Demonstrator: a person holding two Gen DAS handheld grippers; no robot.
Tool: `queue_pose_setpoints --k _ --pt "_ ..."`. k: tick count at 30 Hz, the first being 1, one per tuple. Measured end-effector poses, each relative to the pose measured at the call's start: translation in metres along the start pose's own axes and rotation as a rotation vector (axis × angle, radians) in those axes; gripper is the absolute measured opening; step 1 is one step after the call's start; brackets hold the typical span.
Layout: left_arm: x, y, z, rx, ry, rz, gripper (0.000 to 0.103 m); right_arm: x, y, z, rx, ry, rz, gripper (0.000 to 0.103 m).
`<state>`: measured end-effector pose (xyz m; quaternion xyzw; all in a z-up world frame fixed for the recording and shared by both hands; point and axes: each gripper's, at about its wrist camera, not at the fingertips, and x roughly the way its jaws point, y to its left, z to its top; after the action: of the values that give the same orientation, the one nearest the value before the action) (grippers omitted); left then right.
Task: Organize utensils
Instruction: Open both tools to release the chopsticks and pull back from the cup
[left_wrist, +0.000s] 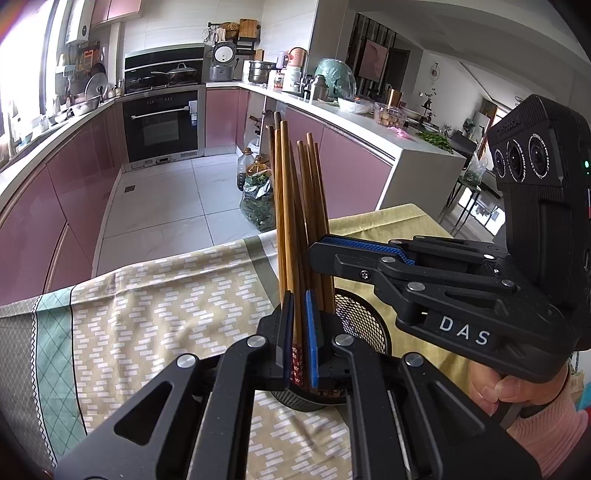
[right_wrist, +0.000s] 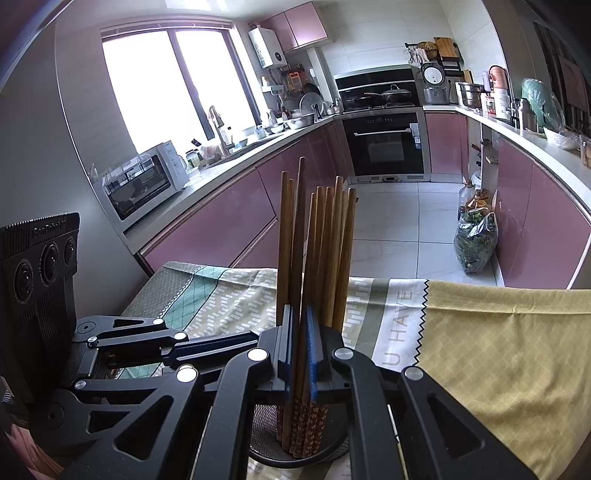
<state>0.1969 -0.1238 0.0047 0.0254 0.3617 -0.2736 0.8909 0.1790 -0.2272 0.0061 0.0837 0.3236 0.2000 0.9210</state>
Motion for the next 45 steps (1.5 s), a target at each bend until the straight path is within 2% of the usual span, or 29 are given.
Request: queue_pose_setpoints --k 11,15,23,25,27,28,29,31,32,33,34,35,37,39,45 --pt "-0.008 0.004 -0.009 -0.01 -0.025 0.006 0.009 -0.003 0.003 -0.006 -0.005 -0.005 0.002 0.011" --pt "-0.016 0.007 -0.013 -0.017 -0.052 0.019 0.024 -0.006 0.004 -0.012 -0.002 -0.011 0.005 0.024" --pt "-0.036 0.014 -0.032 -0.039 -0.108 0.081 0.044 -0.016 0.009 -0.024 0.007 -0.036 0.015 0.039" --pt "-0.042 0.017 -0.038 -0.047 -0.123 0.1 0.053 -0.021 0.011 -0.028 0.003 -0.049 0.01 0.048" --pt "-0.05 0.019 -0.044 -0.054 -0.143 0.126 0.059 -0.025 0.016 -0.032 -0.009 -0.062 -0.002 0.052" --pt "-0.054 0.021 -0.047 -0.058 -0.154 0.136 0.062 -0.027 0.017 -0.034 -0.011 -0.068 -0.005 0.059" --pt "-0.058 0.022 -0.05 -0.06 -0.166 0.145 0.064 -0.029 0.018 -0.036 -0.012 -0.074 -0.007 0.061" --pt "-0.067 0.023 -0.056 -0.064 -0.196 0.175 0.078 -0.033 0.02 -0.041 -0.016 -0.089 -0.017 0.067" --pt "-0.073 0.024 -0.059 -0.064 -0.216 0.196 0.08 -0.035 0.021 -0.042 -0.019 -0.095 -0.022 0.071" --pt "-0.078 0.024 -0.061 -0.063 -0.231 0.21 0.086 -0.037 0.023 -0.045 -0.019 -0.105 -0.035 0.08" --pt "-0.083 0.025 -0.064 -0.064 -0.245 0.225 0.094 -0.041 0.024 -0.049 -0.017 -0.121 -0.051 0.083" --pt "-0.089 0.026 -0.068 -0.07 -0.272 0.253 0.098 -0.044 0.025 -0.052 -0.02 -0.133 -0.052 0.083" --pt "-0.1 0.028 -0.076 -0.082 -0.311 0.294 0.098 -0.049 0.03 -0.058 -0.026 -0.15 -0.064 0.092" --pt "-0.108 0.03 -0.083 -0.098 -0.327 0.311 0.098 -0.054 0.037 -0.066 -0.042 -0.182 -0.085 0.097" --pt "-0.127 0.035 -0.102 -0.129 -0.375 0.361 0.098 -0.067 0.056 -0.088 -0.089 -0.256 -0.149 0.097"
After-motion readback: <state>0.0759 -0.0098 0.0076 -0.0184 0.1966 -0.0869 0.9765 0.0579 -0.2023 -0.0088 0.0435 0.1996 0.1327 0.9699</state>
